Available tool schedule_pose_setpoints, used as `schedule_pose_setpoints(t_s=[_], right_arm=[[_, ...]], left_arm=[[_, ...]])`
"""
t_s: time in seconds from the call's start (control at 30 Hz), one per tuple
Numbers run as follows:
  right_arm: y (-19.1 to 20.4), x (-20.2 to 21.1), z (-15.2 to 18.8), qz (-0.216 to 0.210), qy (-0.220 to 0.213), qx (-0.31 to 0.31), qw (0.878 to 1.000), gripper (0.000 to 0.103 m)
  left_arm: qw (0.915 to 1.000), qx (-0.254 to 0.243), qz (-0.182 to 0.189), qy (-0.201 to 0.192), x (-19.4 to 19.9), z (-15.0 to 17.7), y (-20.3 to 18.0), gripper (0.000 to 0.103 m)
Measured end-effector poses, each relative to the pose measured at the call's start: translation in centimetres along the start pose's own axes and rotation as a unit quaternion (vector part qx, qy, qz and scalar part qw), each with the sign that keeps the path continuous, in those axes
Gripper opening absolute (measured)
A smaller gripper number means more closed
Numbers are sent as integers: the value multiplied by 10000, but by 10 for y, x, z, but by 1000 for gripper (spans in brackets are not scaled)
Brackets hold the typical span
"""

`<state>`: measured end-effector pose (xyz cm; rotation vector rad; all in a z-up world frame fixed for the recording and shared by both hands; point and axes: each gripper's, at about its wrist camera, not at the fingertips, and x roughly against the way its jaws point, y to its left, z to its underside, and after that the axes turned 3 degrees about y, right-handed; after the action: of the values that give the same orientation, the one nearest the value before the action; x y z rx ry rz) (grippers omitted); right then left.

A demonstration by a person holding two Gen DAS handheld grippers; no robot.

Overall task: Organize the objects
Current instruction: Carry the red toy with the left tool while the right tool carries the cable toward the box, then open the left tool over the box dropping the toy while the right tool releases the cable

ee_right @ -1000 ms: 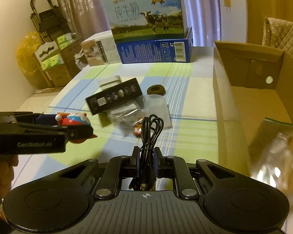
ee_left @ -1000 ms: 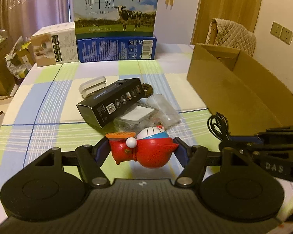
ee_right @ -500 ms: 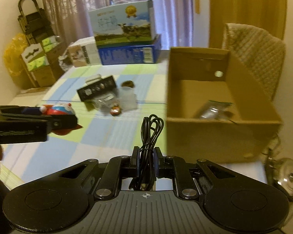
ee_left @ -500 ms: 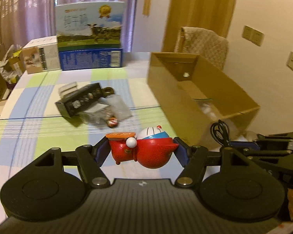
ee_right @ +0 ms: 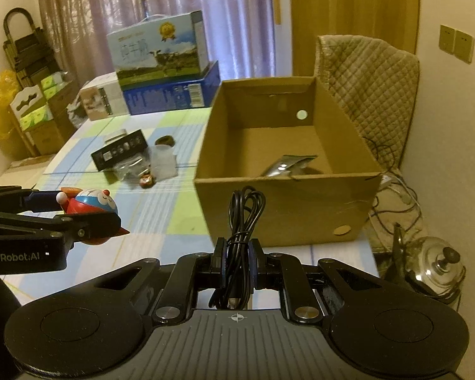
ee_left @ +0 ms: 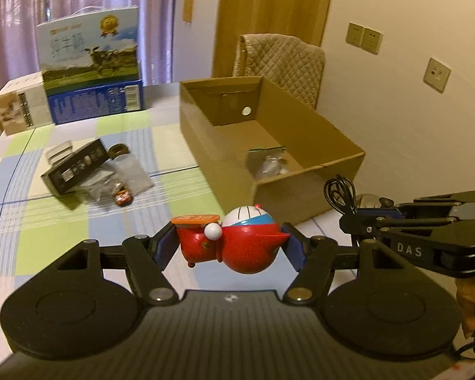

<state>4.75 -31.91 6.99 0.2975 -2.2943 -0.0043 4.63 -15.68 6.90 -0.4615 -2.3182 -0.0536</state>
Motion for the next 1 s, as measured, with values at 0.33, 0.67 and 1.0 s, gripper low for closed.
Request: schedule_pose_setpoints(t_s=[0.33,0.67,1.0], right_arm=[[-20,7,-6,136,-69,-123,9998,11],[-48,8,-35,99,-245,-235,9994,11],[-87,-26,-89,-64,-224,-563,9981,11]], left_arm=[[9996,-239,125,-50,-6,-16,-21,65],[9980,-552,249,-161,-23,-53,-38,65],[9976,-632,259,-132,-66,-103,-35,65]])
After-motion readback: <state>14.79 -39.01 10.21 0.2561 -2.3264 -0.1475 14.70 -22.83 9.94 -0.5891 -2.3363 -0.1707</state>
